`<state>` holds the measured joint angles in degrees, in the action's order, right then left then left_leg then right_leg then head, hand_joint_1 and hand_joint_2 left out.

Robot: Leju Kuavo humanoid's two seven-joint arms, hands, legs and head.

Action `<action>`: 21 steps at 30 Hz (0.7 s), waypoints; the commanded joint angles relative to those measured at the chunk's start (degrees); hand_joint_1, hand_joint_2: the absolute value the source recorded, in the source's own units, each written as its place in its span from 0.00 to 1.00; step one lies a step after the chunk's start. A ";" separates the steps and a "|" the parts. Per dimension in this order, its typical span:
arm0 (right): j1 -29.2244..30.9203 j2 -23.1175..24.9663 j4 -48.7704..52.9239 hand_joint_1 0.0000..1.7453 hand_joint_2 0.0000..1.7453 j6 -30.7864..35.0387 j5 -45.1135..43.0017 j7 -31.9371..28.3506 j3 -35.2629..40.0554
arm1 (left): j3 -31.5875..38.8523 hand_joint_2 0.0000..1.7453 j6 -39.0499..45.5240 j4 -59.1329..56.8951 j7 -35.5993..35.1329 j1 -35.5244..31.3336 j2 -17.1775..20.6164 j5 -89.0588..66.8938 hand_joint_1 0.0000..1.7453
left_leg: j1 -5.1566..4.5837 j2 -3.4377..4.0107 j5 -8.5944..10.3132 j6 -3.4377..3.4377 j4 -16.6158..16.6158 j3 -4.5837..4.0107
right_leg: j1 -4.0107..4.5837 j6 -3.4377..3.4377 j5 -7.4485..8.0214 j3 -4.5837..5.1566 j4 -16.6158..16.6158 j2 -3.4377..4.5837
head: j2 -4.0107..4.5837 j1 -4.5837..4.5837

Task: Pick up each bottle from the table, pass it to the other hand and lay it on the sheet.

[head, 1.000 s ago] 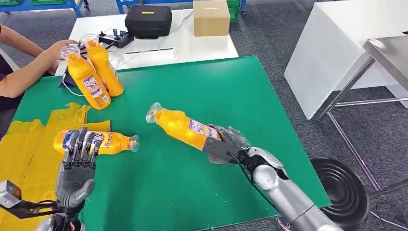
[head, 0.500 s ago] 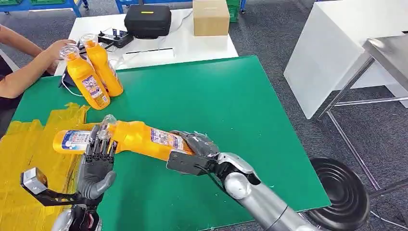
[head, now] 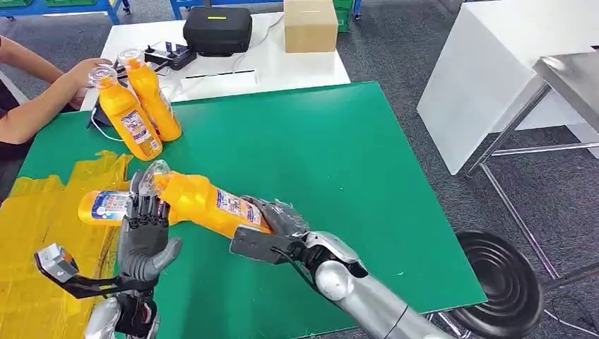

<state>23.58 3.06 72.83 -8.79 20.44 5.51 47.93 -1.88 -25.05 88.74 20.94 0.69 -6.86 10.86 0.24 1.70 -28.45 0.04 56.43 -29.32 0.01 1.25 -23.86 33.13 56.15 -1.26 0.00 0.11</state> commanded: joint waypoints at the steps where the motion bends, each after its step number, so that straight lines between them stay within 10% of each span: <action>1: 3.16 2.25 -4.02 1.00 1.00 -0.09 0.30 -0.50 5.64 | -3.54 1.00 -0.87 -4.21 -1.51 -1.29 -0.33 -0.70 0.00 | 0.02 -0.11 -0.02 -0.02 -0.01 0.12 | 0.00 0.00 -0.01 -0.09 -0.01 0.16 | 0.00 0.00; 21: 5.16 4.94 -7.23 1.00 1.00 0.48 0.44 -0.96 8.65 | -6.03 1.00 -3.32 -11.64 -5.17 -2.90 2.00 2.47 0.00 | 0.00 -0.03 0.00 -0.01 -0.04 0.09 | -0.04 0.01 -0.01 -0.06 0.00 0.10 | 0.00 0.00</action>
<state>25.02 7.21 68.81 -8.20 20.94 4.76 52.98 -4.42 -28.41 82.14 16.55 -0.59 -6.23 13.99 0.24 1.76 -28.44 0.04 56.43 -29.33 0.00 1.25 -23.86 33.15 56.15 -1.26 0.00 0.11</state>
